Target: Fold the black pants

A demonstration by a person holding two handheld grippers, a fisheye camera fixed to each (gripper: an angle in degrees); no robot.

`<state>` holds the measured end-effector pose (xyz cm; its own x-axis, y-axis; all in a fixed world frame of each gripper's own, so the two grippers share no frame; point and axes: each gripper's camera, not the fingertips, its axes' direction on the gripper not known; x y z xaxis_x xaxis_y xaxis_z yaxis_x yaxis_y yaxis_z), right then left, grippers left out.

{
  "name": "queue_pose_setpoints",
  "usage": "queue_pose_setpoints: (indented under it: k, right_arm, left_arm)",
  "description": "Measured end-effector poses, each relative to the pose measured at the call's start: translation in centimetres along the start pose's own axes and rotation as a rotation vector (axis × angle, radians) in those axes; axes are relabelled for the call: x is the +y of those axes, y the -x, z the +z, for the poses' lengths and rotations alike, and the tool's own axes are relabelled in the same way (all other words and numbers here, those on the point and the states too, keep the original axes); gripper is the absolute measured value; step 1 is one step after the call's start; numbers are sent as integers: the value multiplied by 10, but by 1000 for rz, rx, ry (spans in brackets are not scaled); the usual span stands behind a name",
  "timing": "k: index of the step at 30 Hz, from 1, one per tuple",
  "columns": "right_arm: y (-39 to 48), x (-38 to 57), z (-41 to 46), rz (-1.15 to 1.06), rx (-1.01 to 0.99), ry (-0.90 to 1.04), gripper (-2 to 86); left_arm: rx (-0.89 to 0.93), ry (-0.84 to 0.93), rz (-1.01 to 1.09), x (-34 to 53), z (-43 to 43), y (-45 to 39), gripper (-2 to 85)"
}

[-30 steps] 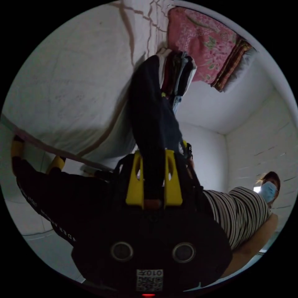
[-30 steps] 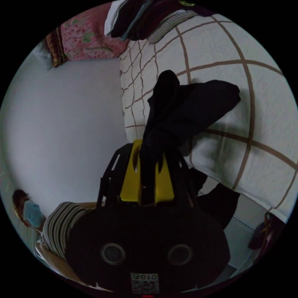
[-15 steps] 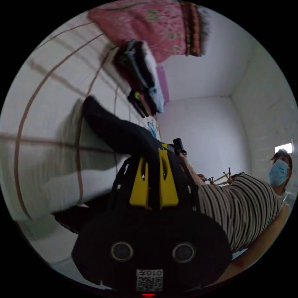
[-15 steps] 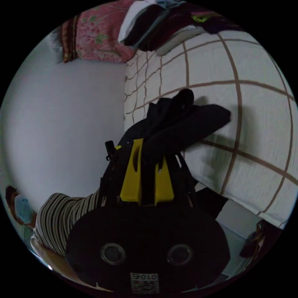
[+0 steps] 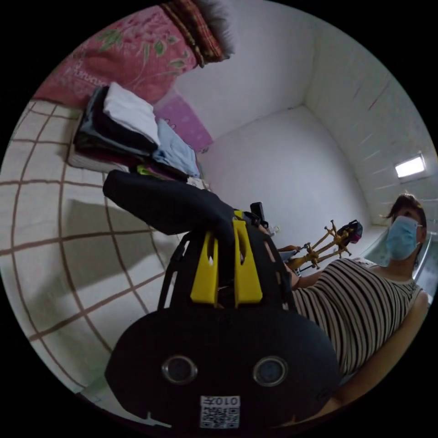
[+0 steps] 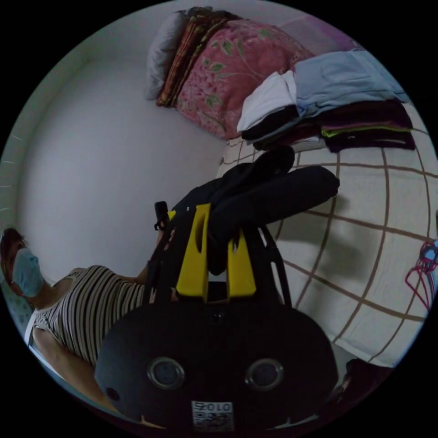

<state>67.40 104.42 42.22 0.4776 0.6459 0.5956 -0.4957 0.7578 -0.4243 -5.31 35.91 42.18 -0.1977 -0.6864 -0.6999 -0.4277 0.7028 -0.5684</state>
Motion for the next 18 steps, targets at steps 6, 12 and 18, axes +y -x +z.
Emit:
queue_pose_setpoints:
  k: [6, 12, 18]
  right_arm:
    - [-22, -6, -77, 77, -2, 53, 76]
    - [-45, -50, -157, 118, 5, 106, 76]
    - [7, -156, -275, -169, 87, -36, 76]
  left_arm:
    - [44, 26, -107, -31, 77, -26, 90]
    - [51, 53, -154, -99, 155, -44, 85]
    - [27, -3, 129, -253, 206, -117, 84]
